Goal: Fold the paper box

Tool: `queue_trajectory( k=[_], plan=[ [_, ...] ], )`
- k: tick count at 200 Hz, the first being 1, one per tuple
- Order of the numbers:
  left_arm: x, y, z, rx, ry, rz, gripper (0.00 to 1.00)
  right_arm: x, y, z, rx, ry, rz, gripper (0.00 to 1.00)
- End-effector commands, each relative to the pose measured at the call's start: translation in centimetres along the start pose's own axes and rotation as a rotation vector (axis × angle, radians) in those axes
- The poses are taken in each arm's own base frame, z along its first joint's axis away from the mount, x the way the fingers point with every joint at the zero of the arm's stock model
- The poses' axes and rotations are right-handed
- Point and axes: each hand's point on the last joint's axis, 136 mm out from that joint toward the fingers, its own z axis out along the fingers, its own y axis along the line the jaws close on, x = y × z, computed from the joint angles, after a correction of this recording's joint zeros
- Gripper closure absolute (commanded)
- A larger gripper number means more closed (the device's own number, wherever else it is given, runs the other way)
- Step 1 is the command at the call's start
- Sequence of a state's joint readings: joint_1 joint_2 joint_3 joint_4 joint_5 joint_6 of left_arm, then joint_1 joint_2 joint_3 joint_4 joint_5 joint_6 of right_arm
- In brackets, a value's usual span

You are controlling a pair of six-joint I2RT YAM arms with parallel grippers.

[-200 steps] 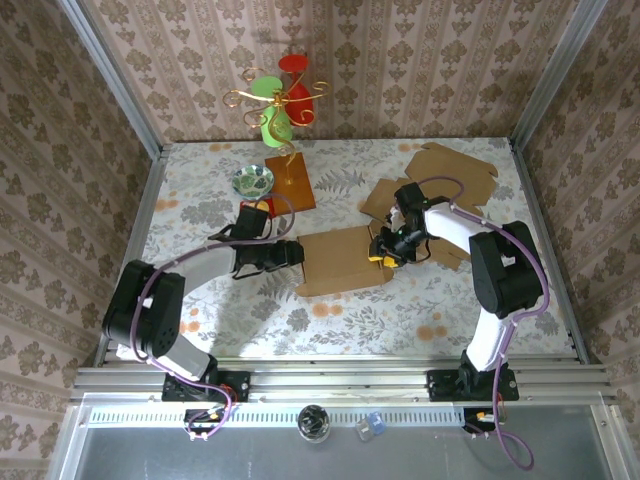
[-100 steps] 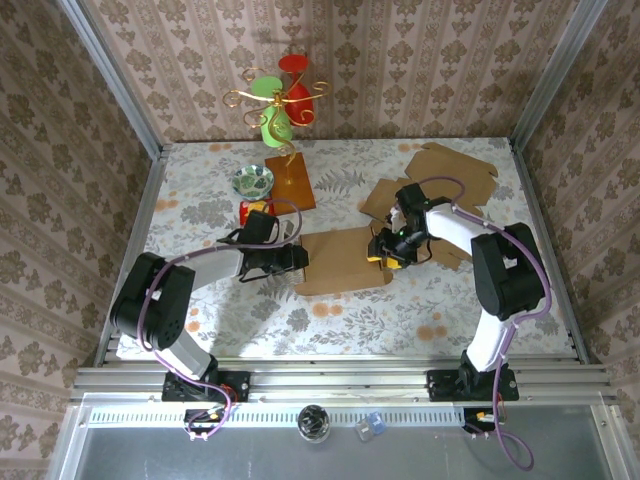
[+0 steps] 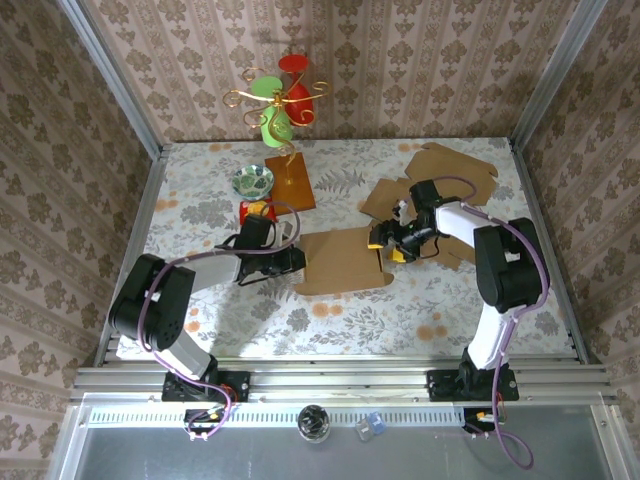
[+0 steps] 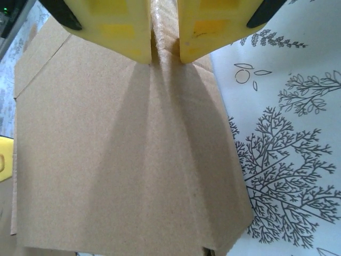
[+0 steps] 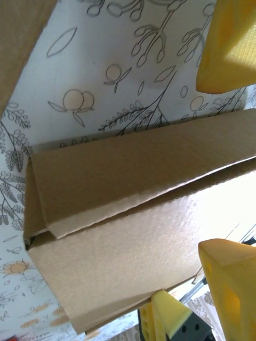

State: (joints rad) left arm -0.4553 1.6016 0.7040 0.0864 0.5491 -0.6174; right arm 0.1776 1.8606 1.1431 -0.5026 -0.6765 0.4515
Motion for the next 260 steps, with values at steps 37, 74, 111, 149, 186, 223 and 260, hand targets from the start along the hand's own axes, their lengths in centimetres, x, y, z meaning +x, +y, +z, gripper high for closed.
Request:
queue_trajectory(
  k=[37,74,111,149,186,223,260],
  plan=[
    [2.1,4.8,-0.6,-0.056,0.048,-0.121,0.86,0.4,1.8,1.5,-0.193,0.031,0.009,0.25],
    [1.7,5.0,-0.4,-0.022,0.043,-0.152,0.86,1.1,4.2,1.7,-0.306,0.049,-0.025,0.24],
    [1.4,5.0,0.0,-0.004,0.035,-0.169,0.86,1.9,5.4,2.5,-0.35,0.052,-0.015,0.26],
    [1.2,4.9,-0.1,0.004,0.02,-0.169,0.86,1.9,7.7,2.1,-0.401,0.019,0.0,0.32],
    [0.3,4.0,-0.6,0.022,-0.007,-0.15,0.84,1.5,9.1,1.2,-0.437,-0.017,0.058,0.4],
    [-1.3,1.9,-2.3,0.045,-0.076,-0.077,0.75,1.3,9.2,0.8,-0.426,-0.012,0.159,0.51],
    [-2.9,-0.8,-5.3,0.002,-0.173,0.114,0.64,1.6,9.0,0.5,-0.405,0.009,0.257,0.56]
  ],
)
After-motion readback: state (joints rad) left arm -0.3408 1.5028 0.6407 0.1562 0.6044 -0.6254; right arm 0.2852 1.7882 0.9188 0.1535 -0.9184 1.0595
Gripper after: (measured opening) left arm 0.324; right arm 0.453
